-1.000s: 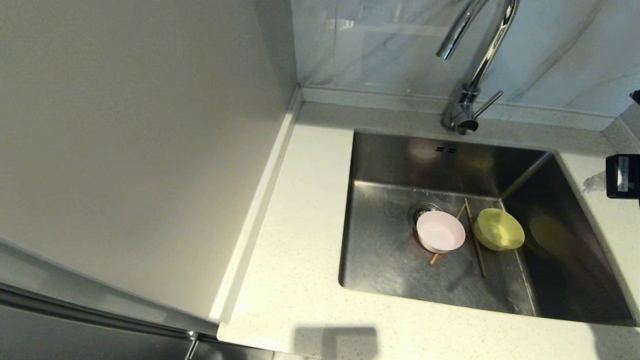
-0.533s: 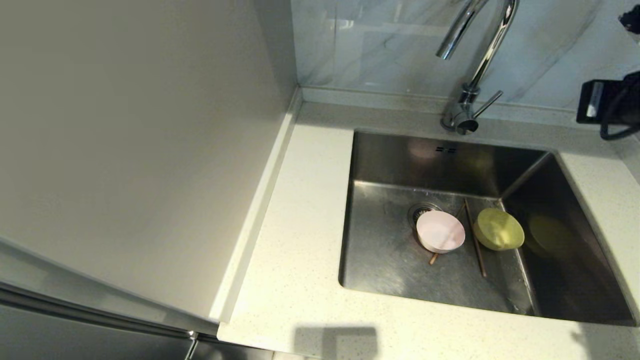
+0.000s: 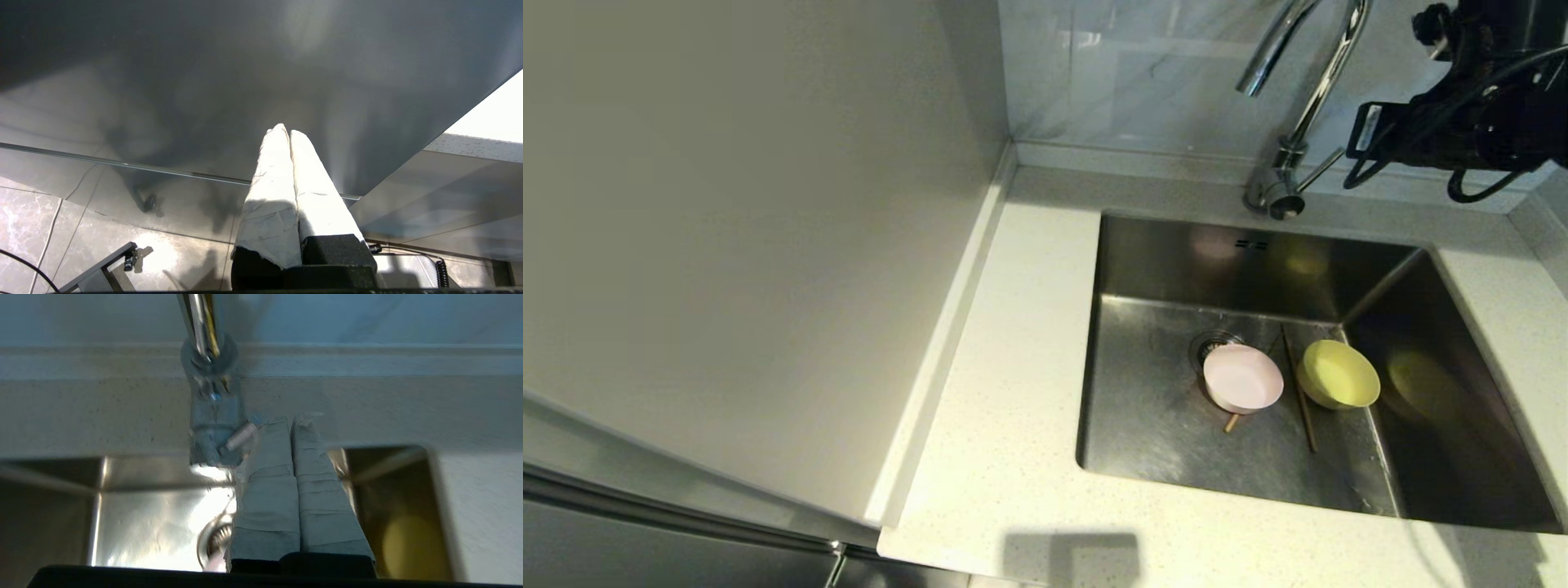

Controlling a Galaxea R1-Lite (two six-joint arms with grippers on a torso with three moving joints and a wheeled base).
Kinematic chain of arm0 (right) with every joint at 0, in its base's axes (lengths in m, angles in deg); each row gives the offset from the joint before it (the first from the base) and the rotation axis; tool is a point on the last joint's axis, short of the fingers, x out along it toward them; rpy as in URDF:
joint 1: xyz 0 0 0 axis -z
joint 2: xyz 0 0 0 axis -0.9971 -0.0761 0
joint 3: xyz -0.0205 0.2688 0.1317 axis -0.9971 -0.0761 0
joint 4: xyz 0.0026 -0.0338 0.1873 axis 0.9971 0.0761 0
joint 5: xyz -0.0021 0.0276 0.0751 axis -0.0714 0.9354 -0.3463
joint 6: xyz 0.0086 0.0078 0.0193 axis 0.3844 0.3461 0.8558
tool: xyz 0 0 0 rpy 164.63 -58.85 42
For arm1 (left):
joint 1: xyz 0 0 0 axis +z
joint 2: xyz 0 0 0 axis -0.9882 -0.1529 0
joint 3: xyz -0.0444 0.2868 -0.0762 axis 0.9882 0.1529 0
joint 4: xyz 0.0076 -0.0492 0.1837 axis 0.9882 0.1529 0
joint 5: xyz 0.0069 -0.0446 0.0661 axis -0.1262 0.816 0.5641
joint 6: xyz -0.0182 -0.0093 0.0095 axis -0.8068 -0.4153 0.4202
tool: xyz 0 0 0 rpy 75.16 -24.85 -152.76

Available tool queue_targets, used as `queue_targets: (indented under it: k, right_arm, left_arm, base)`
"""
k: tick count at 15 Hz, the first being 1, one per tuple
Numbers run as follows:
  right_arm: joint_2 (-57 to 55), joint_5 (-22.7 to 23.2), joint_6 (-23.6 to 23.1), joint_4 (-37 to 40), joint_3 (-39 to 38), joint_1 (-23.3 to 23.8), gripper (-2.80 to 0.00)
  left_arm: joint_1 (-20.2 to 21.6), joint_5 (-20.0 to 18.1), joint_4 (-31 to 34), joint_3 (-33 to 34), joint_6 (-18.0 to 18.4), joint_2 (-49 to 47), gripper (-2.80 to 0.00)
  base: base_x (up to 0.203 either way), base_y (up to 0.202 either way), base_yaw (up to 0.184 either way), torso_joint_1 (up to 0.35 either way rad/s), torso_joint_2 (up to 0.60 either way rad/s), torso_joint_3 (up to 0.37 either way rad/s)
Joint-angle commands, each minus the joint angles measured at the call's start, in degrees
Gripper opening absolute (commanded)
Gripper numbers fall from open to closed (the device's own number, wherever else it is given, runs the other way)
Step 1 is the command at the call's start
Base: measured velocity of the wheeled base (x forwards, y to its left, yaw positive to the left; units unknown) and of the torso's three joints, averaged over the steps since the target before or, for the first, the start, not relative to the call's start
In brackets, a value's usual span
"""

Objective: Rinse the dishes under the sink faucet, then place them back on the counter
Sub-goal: Turn on the faucet

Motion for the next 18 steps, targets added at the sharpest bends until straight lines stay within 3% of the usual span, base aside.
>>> queue_targets:
  k: [1,5,10,18]
  right_arm:
    - [-4.4,-0.1,0.0,-4.1,0.7,-0.3,-2.80]
    - [-6.4,-0.1,0.9,-10.1,0.9,-0.4,-2.80]
    - [-7.1,-0.2,0.8,-9.7,0.8,-0.4,-2.80]
    - [-2.4,1.1,0.8,3.8,0.2,-0.3,-2.80]
  left_arm:
    - [0.0,0.0,0.0,0.0,0.0,0.2,-2.80]
    - [0.0,0.0,0.0,0.0,0.0,0.2,-2.80]
    - [0.0,0.0,0.0,0.0,0.0,0.2,-2.80]
    - [0.0,0.0,0.0,0.0,0.0,0.2,-2.80]
  base:
    - [0.000,0.000,0.000,0.000,0.00,0.000]
    - [0.000,0.000,0.000,0.000,0.00,0.000]
    - [0.000,0.000,0.000,0.000,0.00,0.000]
    - [0.000,0.000,0.000,0.000,0.00,0.000]
